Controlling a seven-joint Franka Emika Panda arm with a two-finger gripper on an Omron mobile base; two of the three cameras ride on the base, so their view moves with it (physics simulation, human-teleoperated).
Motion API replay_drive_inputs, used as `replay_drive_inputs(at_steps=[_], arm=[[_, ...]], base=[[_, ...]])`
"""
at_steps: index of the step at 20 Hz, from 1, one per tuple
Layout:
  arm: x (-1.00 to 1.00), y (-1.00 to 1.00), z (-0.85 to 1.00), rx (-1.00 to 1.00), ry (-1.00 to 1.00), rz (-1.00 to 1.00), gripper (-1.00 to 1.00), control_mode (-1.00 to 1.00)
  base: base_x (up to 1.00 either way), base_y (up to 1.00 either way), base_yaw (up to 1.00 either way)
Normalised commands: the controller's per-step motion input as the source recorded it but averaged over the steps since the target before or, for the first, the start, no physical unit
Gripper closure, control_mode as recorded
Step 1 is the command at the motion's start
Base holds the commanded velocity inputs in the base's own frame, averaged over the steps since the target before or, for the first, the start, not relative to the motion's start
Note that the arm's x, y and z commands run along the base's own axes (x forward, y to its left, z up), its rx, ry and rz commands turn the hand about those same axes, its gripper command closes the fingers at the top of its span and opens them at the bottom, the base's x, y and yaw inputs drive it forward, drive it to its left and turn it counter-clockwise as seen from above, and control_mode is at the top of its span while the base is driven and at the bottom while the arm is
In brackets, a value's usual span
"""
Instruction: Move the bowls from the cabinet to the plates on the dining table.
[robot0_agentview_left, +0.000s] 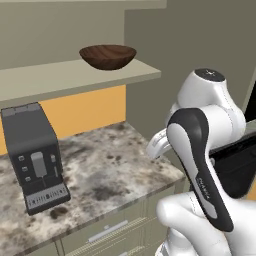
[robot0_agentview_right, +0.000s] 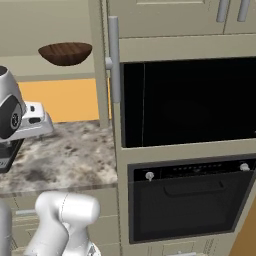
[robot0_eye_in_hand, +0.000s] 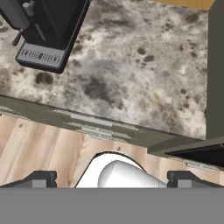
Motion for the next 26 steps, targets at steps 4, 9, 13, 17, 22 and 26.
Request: replay_drive_inputs(at_steps=[4, 9, 13, 17, 22, 26], arm=[[-0.19, 0.34, 0.39, -0.07, -0.26, 0.02, -1.00, -1.00], [-0.27, 0.12, 0.48, -0.06, -0.34, 0.00, -1.00, -1.00], [-0.17, -0.03, 0.44, 0.07, -0.23, 0.00, -1.00, -1.00], [-0.22, -0.14, 0.41, 0.16, -0.16, 0.00, -1.00, -1.00], [-0.08, -0.15, 0.43, 0.19, -0.03, 0.00, -1.00, -1.00], [0.00, -0.12, 0.49, 0.10, -0.03, 0.00, -1.00, -1.00]], base=[[0.00, 0.00, 0.00], [0.00, 0.00, 0.00], [0.00, 0.00, 0.00], [0.00, 0.00, 0.00], [0.00, 0.00, 0.00], [0.00, 0.00, 0.00]])
